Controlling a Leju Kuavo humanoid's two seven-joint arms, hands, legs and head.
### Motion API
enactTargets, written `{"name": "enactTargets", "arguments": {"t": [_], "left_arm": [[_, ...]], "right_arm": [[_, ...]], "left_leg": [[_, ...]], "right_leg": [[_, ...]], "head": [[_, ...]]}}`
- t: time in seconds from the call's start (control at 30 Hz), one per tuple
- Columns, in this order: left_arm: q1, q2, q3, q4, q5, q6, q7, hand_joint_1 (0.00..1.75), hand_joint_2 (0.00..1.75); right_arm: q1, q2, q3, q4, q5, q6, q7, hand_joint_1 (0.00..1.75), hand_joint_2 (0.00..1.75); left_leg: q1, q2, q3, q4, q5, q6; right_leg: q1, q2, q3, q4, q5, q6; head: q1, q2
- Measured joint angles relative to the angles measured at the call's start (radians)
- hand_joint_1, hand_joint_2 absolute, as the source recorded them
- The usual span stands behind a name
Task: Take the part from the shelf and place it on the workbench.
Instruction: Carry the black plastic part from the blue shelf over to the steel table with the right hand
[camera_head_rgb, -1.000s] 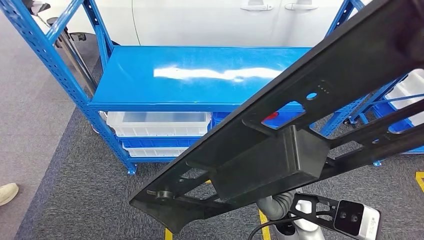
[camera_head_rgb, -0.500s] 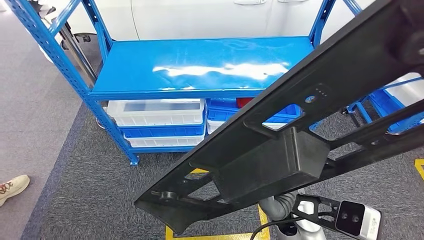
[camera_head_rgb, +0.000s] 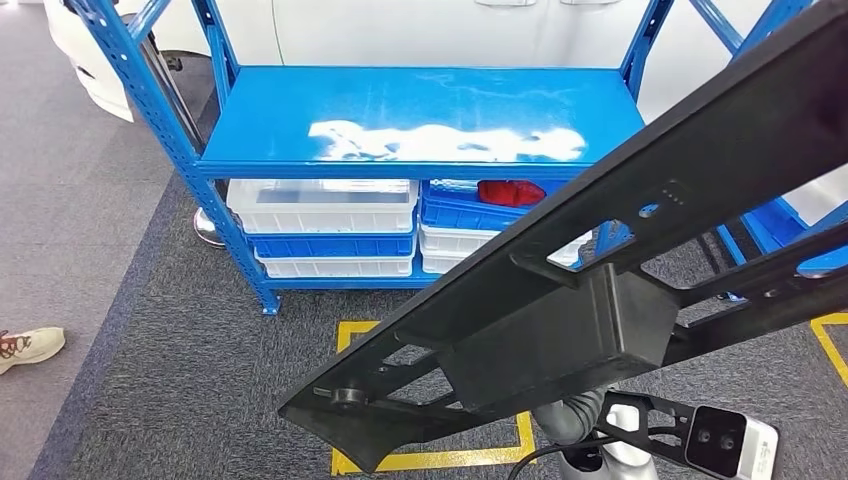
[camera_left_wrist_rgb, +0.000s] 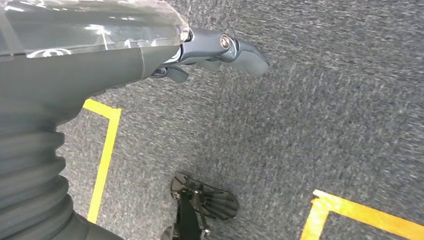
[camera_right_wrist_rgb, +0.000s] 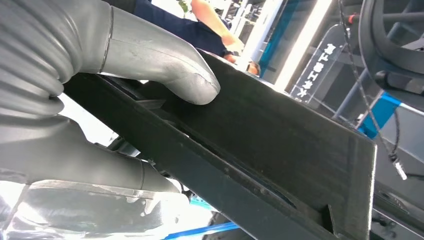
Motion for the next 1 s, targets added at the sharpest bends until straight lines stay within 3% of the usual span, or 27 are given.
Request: {"name": "enactTargets", "arguments": {"t": [0.03,0.1,0.17,0.2,0.27,0.33,0.37,0.43,0.47,0.5,0.53,0.57,0.6,0.67,0.73,0.8,0.87,0.93,1.0], "left_arm": [[0.000,0.000,0.000,0.000,0.000,0.000,0.001,0.00,1.75],[0.000,0.000,0.000,0.000,-0.001,0.000,0.003,0.00,1.75],[0.001,0.001,0.000,0.000,-0.002,0.000,0.003,0.00,1.75],[0.001,0.002,0.000,0.000,-0.003,0.000,0.003,0.00,1.75],[0.001,0.003,0.000,0.000,-0.005,0.000,0.003,0.00,1.75],[-0.002,0.004,0.000,0.000,-0.005,0.000,0.003,0.00,1.75],[-0.002,0.004,0.000,0.000,-0.004,0.000,0.004,0.00,1.75],[-0.001,0.005,0.000,0.000,-0.004,0.000,0.004,0.00,1.75],[0.001,0.005,0.000,0.000,-0.004,0.000,0.005,0.00,1.75],[0.002,0.005,0.000,0.000,-0.004,0.000,0.005,0.00,1.75],[0.002,0.005,0.000,0.000,-0.004,0.000,0.006,0.00,1.75],[0.002,0.005,0.000,0.000,-0.003,0.000,0.006,0.00,1.75],[0.002,0.004,0.000,0.000,-0.002,0.001,0.007,0.00,1.75],[0.001,0.004,0.000,0.000,-0.003,0.006,0.010,0.00,1.75],[0.002,0.003,0.000,0.000,-0.005,0.011,0.014,0.00,1.75],[0.000,0.001,0.000,0.000,-0.007,0.015,0.017,0.00,1.75],[-0.002,-0.002,0.000,0.000,-0.010,0.017,0.020,0.00,1.75],[0.000,-0.003,-0.001,0.000,-0.018,0.016,0.026,0.00,1.75],[0.004,-0.003,-0.004,0.000,-0.027,0.015,0.037,0.00,1.75]], "right_arm": [[0.000,0.000,-0.005,0.000,0.001,0.000,0.000,1.75,1.75],[-0.003,0.000,-0.013,-0.001,0.000,0.000,0.000,1.75,1.75],[-0.009,0.000,-0.018,-0.001,0.000,0.000,0.000,1.75,1.75],[-0.012,0.000,-0.020,-0.002,0.000,0.000,0.000,1.75,1.75],[-0.014,0.000,-0.026,-0.002,0.002,0.002,0.000,1.75,1.75],[-0.018,0.000,-0.031,-0.004,0.006,0.008,-0.001,1.75,1.75],[-0.021,0.000,-0.032,-0.004,0.007,0.012,-0.001,1.75,1.75],[-0.027,0.000,-0.035,-0.005,0.011,0.015,-0.001,1.75,1.75],[-0.027,0.000,-0.037,-0.005,0.013,0.016,-0.001,1.75,1.75],[-0.027,0.000,-0.039,-0.004,0.015,0.016,-0.001,1.75,1.75],[-0.028,0.000,-0.041,-0.004,0.015,0.016,0.000,1.75,1.75],[-0.029,0.000,-0.042,-0.004,0.015,0.016,0.000,1.75,1.75],[-0.031,0.000,-0.043,-0.004,0.014,0.015,0.000,1.75,1.75],[-0.037,0.000,-0.044,-0.005,0.011,0.013,0.000,1.75,1.75],[-0.041,0.000,-0.044,-0.008,0.009,0.012,-0.001,1.75,1.75],[-0.041,0.000,-0.045,-0.014,0.008,0.013,0.000,1.75,1.75],[-0.042,0.000,-0.045,-0.021,0.006,0.012,-0.001,1.75,1.75],[-0.041,0.001,-0.045,-0.031,0.003,0.006,-0.001,1.75,1.75],[-0.034,0.002,-0.044,-0.040,-0.001,-0.008,-0.001,1.75,1.75]], "left_leg": [[0.000,0.004,-0.003,0.003,0.001,-0.001],[-0.001,0.014,-0.003,0.007,-0.001,-0.004],[-0.006,0.025,-0.002,0.011,-0.004,-0.013],[-0.008,0.033,-0.003,0.011,-0.005,-0.018],[-0.010,0.049,-0.003,0.011,-0.006,-0.029],[-0.008,0.038,-0.011,0.033,-0.026,-0.039],[-0.006,0.024,-0.028,0.073,-0.052,-0.043],[-0.004,-0.003,-0.090,0.210,-0.122,-0.048],[-0.004,-0.007,-0.123,0.278,-0.148,-0.050],[-0.004,-0.009,-0.143,0.317,-0.154,-0.050],[-0.004,-0.009,-0.146,0.320,-0.141,-0.049],[-0.004,-0.012,-0.129,0.280,-0.108,-0.047],[-0.004,-0.021,-0.098,0.211,-0.066,-0.043],[-0.003,-0.063,-0.039,0.076,-0.012,-0.035],[-0.005,-0.084,-0.021,0.026,-0.005,-0.029],[-0.003,-0.064,-0.021,0.018,0.003,-0.020],[0.003,-0.043,-0.021,0.010,0.012,-0.009],[0.003,-0.020,-0.022,0.008,0.014,-0.004],[0.002,0.005,-0.024,0.009,0.014,-0.004]], "right_leg": [[0.000,-0.001,0.018,-0.020,0.017,-0.001],[0.001,-0.017,0.094,-0.148,0.076,-0.009],[0.011,-0.046,0.151,-0.260,0.106,-0.023],[0.016,-0.053,0.158,-0.280,0.107,-0.030],[0.018,-0.042,0.153,-0.286,0.108,-0.041],[0.013,-0.026,0.152,-0.292,0.114,-0.053],[0.010,-0.018,0.152,-0.295,0.117,-0.058],[0.009,-0.001,0.149,-0.295,0.121,-0.065],[0.010,0.008,0.147,-0.295,0.122,-0.067],[0.011,0.018,0.145,-0.294,0.123,-0.067],[0.012,0.028,0.145,-0.292,0.123,-0.067],[0.012,0.039,0.145,-0.290,0.124,-0.066],[0.013,0.050,0.145,-0.288,0.124,-0.065],[0.014,0.070,0.140,-0.282,0.125,-0.059],[0.011,0.089,0.130,-0.279,0.130,-0.047],[0.010,0.101,0.122,-0.279,0.135,-0.033],[0.011,0.071,0.102,-0.242,0.110,-0.021],[0.008,0.026,0.049,-0.124,0.043,-0.012],[0.001,0.012,-0.008,0.000,-0.005,-0.006]], "head": [[0.000,0.000],[0.000,0.000],[0.000,0.000],[0.000,0.000],[0.000,0.000],[0.000,0.000],[0.000,0.000],[0.000,0.000],[0.000,0.000],[0.000,0.000],[0.000,0.000],[0.000,0.000],[0.000,0.000],[0.000,0.000],[0.000,0.000],[0.000,0.000],[0.000,0.000],[0.000,0.000],[0.000,0.000]]}}
